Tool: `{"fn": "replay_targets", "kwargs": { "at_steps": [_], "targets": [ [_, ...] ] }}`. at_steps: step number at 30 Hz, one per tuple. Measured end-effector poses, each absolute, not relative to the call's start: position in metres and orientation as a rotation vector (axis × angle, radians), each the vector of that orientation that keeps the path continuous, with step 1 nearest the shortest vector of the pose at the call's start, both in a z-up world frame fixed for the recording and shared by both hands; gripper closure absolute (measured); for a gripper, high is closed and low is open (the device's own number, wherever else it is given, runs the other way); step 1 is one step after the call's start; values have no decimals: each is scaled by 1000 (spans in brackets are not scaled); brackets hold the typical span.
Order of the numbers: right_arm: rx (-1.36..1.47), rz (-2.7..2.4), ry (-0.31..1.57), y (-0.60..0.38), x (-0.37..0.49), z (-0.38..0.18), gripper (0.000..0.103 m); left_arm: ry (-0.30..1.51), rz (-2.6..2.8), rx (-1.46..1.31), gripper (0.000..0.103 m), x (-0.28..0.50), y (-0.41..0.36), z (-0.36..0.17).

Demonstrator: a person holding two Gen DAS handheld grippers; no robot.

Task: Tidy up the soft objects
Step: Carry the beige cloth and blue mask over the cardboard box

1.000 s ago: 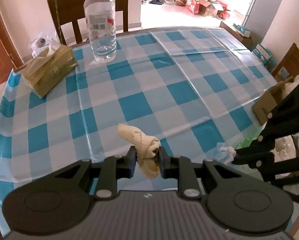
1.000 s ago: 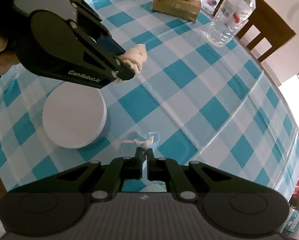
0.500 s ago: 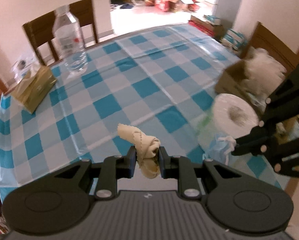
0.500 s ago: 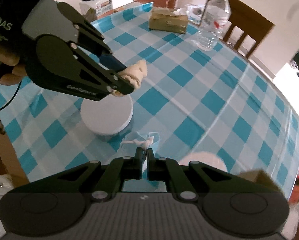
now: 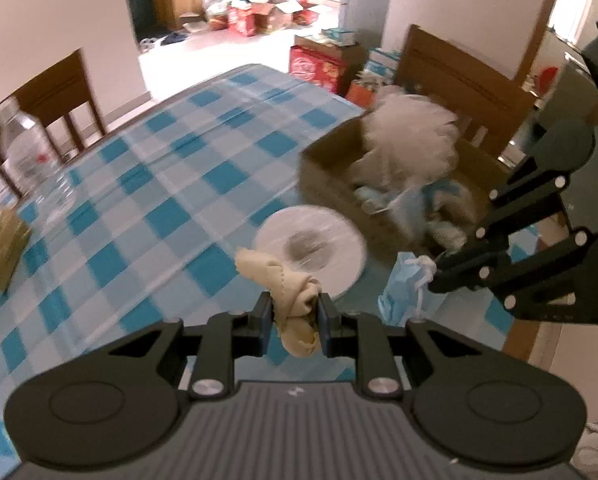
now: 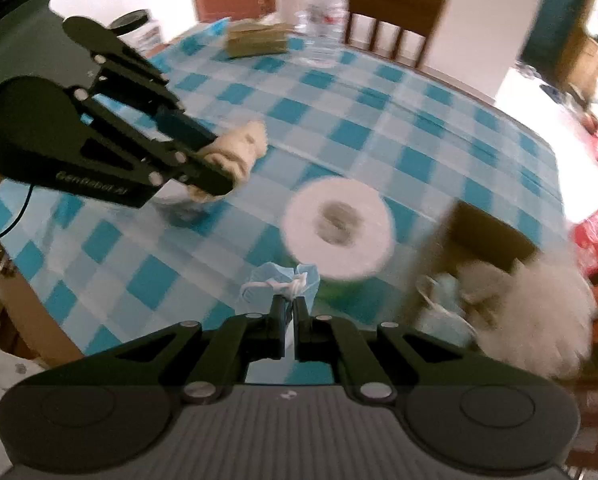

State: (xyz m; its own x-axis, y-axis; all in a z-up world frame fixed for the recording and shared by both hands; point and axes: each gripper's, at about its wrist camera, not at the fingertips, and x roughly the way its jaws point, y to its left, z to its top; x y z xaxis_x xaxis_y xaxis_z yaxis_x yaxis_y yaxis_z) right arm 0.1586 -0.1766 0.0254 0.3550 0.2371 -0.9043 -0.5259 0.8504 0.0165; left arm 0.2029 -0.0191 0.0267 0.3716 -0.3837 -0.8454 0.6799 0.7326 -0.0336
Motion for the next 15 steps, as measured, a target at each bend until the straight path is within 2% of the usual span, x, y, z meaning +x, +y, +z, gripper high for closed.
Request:
{"fn": "replay_targets", "kwargs": {
  "at_steps": [13,14,15],
  "targets": [
    [-208,229,1105,-308,151,22,97,948,-843,412,82,197,-139,20],
    [-204,204,1106,-315,152,20,92,947,-850,416,82,197,-147,18],
    [-197,188,1101,-321,152,18,74,946,-858,419,82,197,-154,18]
  ]
}}
